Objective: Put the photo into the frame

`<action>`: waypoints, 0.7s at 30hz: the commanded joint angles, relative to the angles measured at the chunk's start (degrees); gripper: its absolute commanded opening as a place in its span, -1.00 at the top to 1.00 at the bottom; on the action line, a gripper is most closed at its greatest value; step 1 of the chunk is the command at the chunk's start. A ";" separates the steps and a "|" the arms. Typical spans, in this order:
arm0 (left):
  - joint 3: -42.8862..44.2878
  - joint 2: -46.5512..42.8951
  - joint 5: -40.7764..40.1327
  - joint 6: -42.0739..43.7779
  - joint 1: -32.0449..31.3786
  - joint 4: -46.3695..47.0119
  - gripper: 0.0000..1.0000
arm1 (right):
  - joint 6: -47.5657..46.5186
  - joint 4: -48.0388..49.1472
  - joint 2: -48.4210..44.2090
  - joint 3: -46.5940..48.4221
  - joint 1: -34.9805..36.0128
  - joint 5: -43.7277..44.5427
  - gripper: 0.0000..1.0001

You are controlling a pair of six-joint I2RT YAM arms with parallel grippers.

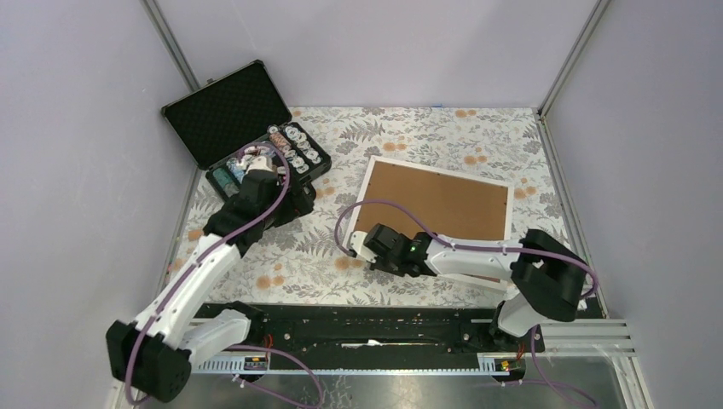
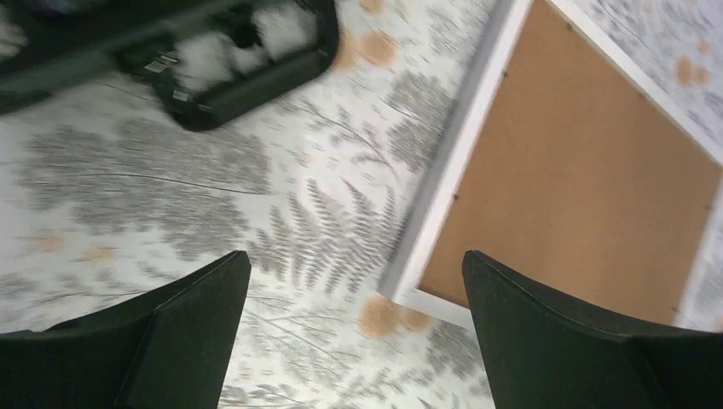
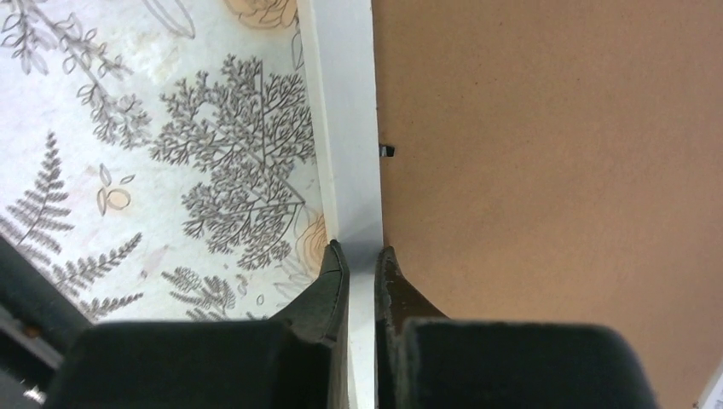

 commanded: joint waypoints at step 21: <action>-34.88 20.83 56.19 -27.55 5.84 69.06 -0.97 | 3.29 5.55 -14.68 -3.47 -2.42 -3.26 1.00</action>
